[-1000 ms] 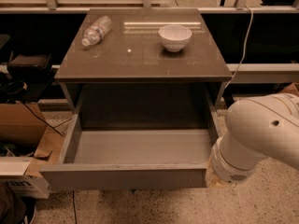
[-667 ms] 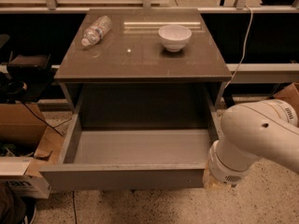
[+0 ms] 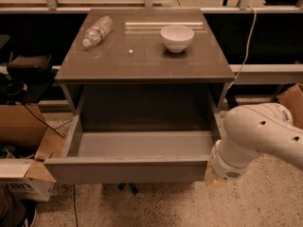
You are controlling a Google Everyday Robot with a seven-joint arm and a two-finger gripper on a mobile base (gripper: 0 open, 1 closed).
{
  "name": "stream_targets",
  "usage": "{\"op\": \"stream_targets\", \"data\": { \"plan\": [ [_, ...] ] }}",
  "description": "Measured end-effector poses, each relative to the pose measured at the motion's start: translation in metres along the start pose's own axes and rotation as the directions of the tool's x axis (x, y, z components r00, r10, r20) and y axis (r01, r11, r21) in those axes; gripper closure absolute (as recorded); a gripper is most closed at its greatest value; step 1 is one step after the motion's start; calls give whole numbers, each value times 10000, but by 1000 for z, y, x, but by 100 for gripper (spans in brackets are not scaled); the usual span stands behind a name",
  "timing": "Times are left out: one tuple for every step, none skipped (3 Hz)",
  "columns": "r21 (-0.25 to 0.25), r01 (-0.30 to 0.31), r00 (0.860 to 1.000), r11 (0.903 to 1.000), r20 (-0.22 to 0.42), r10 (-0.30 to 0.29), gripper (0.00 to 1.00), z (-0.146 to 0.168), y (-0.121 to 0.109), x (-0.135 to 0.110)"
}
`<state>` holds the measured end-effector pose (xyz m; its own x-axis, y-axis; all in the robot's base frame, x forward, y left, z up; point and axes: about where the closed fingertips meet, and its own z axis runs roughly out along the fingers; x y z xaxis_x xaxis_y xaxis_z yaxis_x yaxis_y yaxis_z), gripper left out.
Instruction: Close top drawer
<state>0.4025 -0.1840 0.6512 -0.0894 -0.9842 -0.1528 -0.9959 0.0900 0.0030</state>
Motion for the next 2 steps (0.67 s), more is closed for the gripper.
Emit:
{"op": "stream_targets", "data": {
  "plan": [
    [0, -2, 10000, 10000, -2, 2, 100, 0, 0, 0],
    [-13, -161, 9998, 9999, -148, 161, 100, 4, -3, 3]
  ]
}}
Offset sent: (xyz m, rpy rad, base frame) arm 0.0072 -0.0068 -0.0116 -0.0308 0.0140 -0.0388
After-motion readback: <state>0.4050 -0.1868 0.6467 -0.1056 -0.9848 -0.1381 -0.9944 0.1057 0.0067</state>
